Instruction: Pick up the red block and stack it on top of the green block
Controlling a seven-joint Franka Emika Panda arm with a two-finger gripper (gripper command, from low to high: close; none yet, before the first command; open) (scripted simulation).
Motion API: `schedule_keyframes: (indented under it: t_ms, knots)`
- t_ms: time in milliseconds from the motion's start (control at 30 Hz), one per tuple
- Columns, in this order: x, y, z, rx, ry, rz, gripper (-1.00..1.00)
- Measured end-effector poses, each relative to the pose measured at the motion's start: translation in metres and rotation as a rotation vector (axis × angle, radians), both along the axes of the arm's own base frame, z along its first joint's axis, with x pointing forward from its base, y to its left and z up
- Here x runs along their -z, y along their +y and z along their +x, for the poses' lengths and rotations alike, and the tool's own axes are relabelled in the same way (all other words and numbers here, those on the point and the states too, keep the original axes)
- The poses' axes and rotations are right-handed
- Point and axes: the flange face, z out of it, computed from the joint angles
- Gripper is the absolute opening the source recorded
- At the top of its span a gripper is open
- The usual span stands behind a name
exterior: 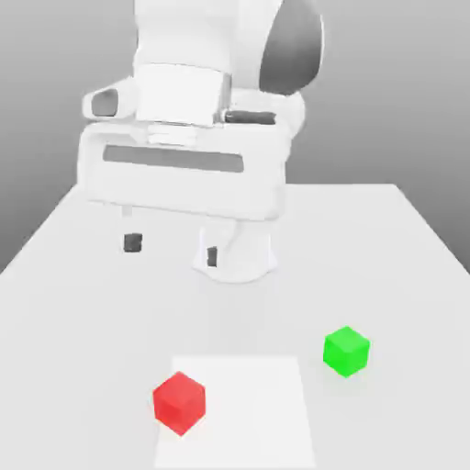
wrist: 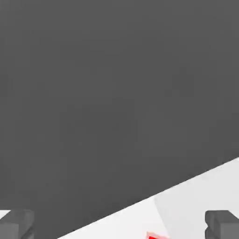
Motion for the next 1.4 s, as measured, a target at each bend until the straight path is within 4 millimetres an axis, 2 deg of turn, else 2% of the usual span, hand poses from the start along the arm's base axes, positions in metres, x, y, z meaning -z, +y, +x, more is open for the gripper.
schedule_keyframes:
  t_ms: [200, 400, 433, 667, 833, 867, 900, 933, 1033, 1100, 1267, 1333, 1400]
  knots:
    - [0.119, -0.015, -0.032, 0.161, 0.179, 0.073, 0.00]
    - [0.194, -0.015, -0.040, 0.188, 0.214, 0.087, 0.00]
    - [0.202, -0.014, -0.040, 0.187, 0.215, 0.087, -1.00]
    - [0.203, -0.014, -0.040, 0.188, 0.214, 0.087, -1.00]
    - [0.154, -0.014, -0.040, 0.188, 0.214, 0.087, -1.00]
    - [0.145, -0.008, -0.041, 0.168, 0.214, 0.086, -1.00]
    - [0.139, 0.014, -0.042, 0.101, 0.216, 0.083, -1.00]
    - [0.133, 0.043, -0.045, 0.011, 0.219, 0.077, -1.00]
    - [0.122, 0.115, -0.064, -0.231, 0.225, 0.057, -1.00]
    - [0.115, 0.149, -0.082, -0.370, 0.228, 0.043, -1.00]
    - [0.105, 0.220, -0.140, -0.717, 0.235, -0.009, -1.00]
    - [0.111, 0.234, -0.154, -0.800, 0.236, -0.026, -1.00]
    - [0.124, 0.238, -0.157, -0.820, 0.235, -0.034, -1.00]
